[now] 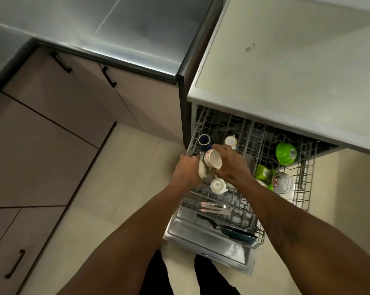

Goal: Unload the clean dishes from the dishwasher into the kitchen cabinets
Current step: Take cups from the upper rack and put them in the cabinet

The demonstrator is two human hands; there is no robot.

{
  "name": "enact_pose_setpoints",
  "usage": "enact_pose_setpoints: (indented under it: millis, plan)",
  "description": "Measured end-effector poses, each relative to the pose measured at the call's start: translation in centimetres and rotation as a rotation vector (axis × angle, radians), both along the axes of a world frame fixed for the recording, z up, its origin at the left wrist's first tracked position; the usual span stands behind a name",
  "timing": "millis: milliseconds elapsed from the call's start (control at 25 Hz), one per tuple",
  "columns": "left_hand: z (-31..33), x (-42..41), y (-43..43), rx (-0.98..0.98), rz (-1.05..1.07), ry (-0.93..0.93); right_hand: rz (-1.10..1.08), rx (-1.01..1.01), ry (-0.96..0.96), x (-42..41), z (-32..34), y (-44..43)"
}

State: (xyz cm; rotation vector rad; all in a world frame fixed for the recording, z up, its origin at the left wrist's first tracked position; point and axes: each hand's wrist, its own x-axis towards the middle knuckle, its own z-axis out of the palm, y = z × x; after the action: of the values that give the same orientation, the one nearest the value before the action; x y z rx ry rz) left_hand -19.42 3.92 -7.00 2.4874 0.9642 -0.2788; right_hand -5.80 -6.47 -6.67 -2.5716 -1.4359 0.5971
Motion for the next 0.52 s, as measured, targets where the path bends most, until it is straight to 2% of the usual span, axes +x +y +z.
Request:
enact_pose_setpoints:
  millis: [240,520]
  plan:
    - [8.3,-2.2,3.6,0.126,-0.172,-0.069,-0.054,0.014,-0.105,-4.2,7.8,0.8]
    - [17.6,-8.8,12.4,0.184,-0.182,-0.266,-0.091,0.089,-0.271,-11.6,15.5,7.9]
